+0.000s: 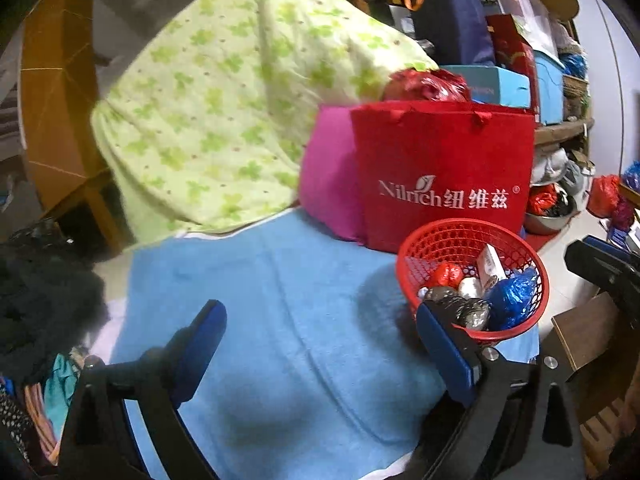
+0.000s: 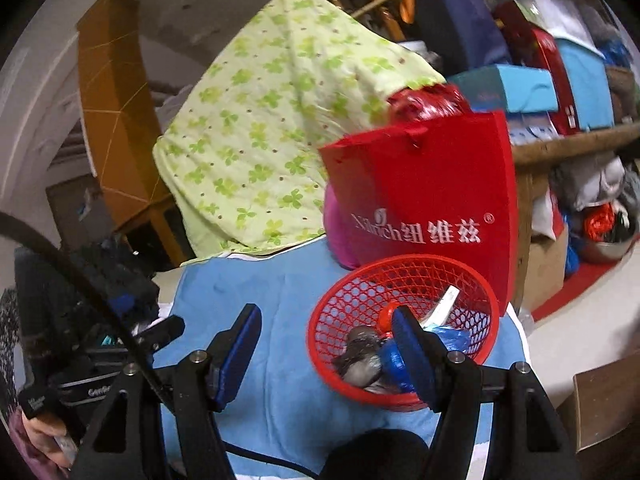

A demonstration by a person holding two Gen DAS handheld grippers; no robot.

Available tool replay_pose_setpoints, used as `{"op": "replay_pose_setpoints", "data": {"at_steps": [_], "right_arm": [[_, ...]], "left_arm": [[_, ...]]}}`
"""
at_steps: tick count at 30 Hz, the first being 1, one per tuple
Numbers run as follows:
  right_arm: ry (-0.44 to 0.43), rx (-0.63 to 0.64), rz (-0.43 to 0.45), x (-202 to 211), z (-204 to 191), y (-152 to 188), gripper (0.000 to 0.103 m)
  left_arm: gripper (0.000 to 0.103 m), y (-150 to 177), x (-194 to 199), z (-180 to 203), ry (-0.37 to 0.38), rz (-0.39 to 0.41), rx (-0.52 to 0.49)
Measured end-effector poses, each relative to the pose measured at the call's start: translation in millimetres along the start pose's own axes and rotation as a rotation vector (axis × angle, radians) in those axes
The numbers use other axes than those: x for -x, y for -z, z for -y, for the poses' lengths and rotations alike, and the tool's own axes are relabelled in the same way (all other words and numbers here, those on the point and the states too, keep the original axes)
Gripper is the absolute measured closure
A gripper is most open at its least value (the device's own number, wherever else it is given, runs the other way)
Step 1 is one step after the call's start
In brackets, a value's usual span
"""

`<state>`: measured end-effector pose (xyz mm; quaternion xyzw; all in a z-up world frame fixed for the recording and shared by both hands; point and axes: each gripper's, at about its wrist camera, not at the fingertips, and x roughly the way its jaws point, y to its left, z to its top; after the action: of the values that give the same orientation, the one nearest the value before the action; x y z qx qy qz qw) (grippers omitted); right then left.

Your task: Collect trash

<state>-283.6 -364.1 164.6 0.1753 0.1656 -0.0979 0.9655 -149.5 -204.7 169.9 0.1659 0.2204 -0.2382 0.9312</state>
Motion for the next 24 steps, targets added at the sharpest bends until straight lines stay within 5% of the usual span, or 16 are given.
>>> {"op": "replay_pose_setpoints", "data": {"at_steps": [12,24], "right_arm": [[0.122,0.108,-0.020,35.7,-32.7,11.1,0.031],[0.157,0.111,-0.042,41.1,-44.8,9.3,0.031]], "left_arm": [[0.005,13.3,44.7,-18.3,-0.086,0.024,0.039],[0.004,17.0,66.5,-26.5,-0.144,0.042,0.054]]}}
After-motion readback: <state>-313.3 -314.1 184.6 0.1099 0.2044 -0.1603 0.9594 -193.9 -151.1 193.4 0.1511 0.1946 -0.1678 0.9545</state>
